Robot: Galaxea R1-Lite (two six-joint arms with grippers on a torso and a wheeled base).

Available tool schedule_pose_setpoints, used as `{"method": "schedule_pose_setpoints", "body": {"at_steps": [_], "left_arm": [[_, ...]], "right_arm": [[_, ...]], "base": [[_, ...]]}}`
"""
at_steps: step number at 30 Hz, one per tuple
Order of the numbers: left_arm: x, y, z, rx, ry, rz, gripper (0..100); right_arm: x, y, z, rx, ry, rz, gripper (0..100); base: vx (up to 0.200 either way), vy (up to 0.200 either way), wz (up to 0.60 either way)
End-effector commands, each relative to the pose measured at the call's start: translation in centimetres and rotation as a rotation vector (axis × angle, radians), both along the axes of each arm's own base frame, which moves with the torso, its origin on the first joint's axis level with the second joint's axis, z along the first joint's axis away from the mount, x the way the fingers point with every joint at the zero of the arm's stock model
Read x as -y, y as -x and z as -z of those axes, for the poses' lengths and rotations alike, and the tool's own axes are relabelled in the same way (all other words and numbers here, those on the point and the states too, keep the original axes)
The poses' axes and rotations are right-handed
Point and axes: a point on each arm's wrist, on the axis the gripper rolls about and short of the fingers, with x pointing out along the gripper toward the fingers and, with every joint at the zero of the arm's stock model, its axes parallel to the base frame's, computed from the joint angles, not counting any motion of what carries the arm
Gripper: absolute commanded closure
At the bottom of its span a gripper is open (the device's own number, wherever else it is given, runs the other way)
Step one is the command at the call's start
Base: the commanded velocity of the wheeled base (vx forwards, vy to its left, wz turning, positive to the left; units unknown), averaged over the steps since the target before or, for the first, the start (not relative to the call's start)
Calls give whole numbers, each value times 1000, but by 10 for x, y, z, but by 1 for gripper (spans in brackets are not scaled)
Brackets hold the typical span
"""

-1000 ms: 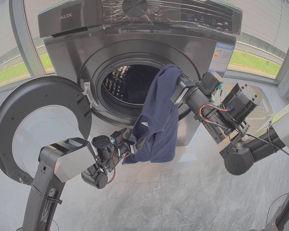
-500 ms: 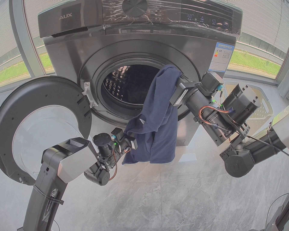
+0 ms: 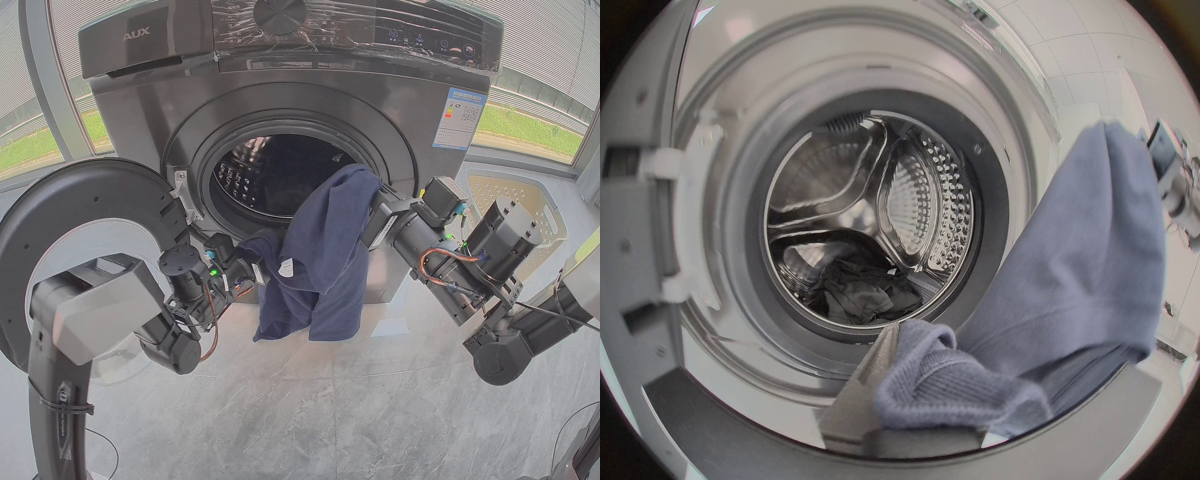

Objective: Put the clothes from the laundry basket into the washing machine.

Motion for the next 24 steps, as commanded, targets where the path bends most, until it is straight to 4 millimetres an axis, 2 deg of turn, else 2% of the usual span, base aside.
{"method": "schedule_pose_setpoints", "body": {"at_steps": [1, 2, 4, 10, 17, 24], "left_arm": [[-30, 71, -74, 51, 20, 8, 100], [-36, 88, -82, 52, 14, 9, 100], [-42, 106, -91, 59, 18, 17, 100], [-51, 130, -108, 88, 43, 22, 100], [-55, 130, -112, 102, 50, 9, 100], [-58, 137, -122, 132, 62, 1, 100]], "right_arm": [[15, 5, 16, -48, 3, 20, 100], [22, 4, 21, -65, 17, 40, 100], [30, 8, 23, -82, 32, 55, 100], [57, 11, 28, -116, 67, 124, 100], [78, 6, 35, -135, 104, 198, 100], [77, 11, 41, -155, 118, 187, 100]], "base": [[0, 0, 0], [0, 0, 0], [0, 0, 0], [0, 0, 0], [0, 0, 0], [0, 0, 0]]}}
